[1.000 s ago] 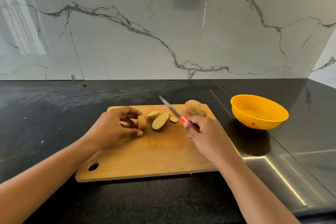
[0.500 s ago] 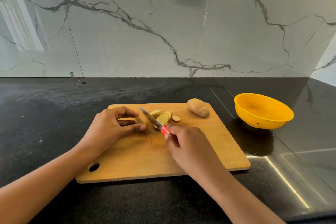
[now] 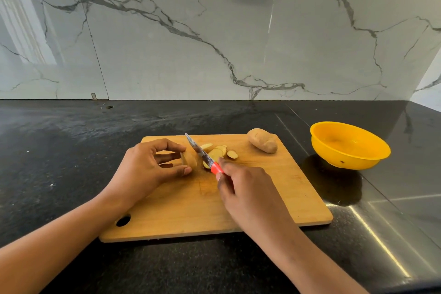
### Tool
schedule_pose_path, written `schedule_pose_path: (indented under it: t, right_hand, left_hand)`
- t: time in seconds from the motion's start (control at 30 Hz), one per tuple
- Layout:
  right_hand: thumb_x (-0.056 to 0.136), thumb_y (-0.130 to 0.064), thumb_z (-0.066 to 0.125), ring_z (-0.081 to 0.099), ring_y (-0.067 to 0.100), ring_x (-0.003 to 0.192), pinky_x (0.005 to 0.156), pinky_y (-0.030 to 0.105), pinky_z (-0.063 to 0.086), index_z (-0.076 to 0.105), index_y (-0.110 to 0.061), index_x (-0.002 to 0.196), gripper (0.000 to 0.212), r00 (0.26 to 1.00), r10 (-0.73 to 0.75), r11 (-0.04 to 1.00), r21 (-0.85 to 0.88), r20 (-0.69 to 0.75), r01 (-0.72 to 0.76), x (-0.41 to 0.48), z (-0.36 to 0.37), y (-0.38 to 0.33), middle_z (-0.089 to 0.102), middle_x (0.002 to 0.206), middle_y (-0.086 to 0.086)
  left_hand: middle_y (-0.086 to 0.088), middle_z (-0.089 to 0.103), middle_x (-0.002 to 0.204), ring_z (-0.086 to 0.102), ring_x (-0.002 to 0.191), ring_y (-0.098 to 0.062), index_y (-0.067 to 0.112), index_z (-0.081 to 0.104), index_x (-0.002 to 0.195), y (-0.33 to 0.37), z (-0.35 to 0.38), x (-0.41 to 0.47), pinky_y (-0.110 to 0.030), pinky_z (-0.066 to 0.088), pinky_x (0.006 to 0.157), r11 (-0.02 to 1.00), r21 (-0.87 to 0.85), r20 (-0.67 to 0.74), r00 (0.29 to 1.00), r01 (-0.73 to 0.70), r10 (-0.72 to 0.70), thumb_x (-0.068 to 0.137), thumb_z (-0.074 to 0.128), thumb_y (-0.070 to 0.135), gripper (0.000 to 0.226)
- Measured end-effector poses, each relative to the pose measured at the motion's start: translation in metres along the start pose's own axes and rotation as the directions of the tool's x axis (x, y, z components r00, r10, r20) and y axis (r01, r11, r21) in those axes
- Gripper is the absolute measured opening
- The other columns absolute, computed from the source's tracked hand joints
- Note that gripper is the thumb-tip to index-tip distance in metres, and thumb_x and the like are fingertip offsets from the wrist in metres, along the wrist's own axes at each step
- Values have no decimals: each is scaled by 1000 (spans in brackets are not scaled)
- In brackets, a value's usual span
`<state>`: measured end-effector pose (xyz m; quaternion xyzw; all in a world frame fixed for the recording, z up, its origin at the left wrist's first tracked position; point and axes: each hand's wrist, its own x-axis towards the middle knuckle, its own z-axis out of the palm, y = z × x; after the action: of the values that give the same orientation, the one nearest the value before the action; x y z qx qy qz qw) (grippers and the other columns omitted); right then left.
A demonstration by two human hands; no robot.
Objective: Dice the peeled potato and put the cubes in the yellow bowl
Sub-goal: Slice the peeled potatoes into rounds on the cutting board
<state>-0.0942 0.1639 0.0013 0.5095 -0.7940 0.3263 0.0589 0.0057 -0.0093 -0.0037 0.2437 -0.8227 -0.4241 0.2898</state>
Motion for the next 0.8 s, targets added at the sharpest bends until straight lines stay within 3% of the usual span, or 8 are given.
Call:
schedule_pose_path:
  t: [0.13, 0.27, 0.4, 0.57, 0.8]
  right_hand:
    - [102, -33, 37, 55, 8, 95, 74, 19, 41, 39, -24, 145, 44, 1000, -20, 1000, 4, -2, 20, -2, 2, -6, 64, 115, -5]
    - [102, -32, 38, 51, 5, 89, 71, 15, 36, 38, -23, 145, 44, 999, -36, 999, -16, 6, 36, -2, 4, -10, 64, 113, -5]
    - [102, -32, 38, 53, 6, 100, 73, 14, 34, 39, -23, 144, 43, 999, -48, 998, -41, 14, 48, 0, 4, -11, 63, 116, -6]
    - [102, -32, 39, 56, 8, 101, 76, 18, 43, 43, -22, 141, 41, 999, -44, 995, -86, 30, 46, 4, 7, -13, 63, 117, -5]
    - [102, -31, 38, 56, 8, 99, 72, 16, 38, 39, -23, 144, 42, 999, -52, 995, -81, 13, 53, 4, 8, -11, 63, 116, -5]
  left_hand:
    - [12, 72, 96, 66, 90, 3, 26, 72, 93, -1, 0, 0, -8, 50, 75, 1000, 3, -8, 1000, -18, 18, 49, 83, 33, 45]
    - [11, 72, 93, 67, 87, 2, 24, 73, 92, -1, 0, -1, -7, 50, 74, 1000, 22, -33, 999, -21, 22, 49, 84, 33, 44]
    - [14, 72, 88, 66, 83, 6, 26, 74, 92, -1, 1, -1, -4, 48, 71, 997, 69, -65, 997, -34, 39, 51, 84, 34, 43]
    - [13, 72, 89, 66, 82, 5, 24, 75, 95, -3, 1, -1, -6, 49, 73, 995, 92, -72, 996, -46, 53, 51, 84, 36, 46]
    - [13, 72, 91, 66, 82, 5, 22, 74, 97, -4, 1, 0, -5, 49, 72, 994, 95, -67, 996, -52, 58, 54, 84, 33, 46]
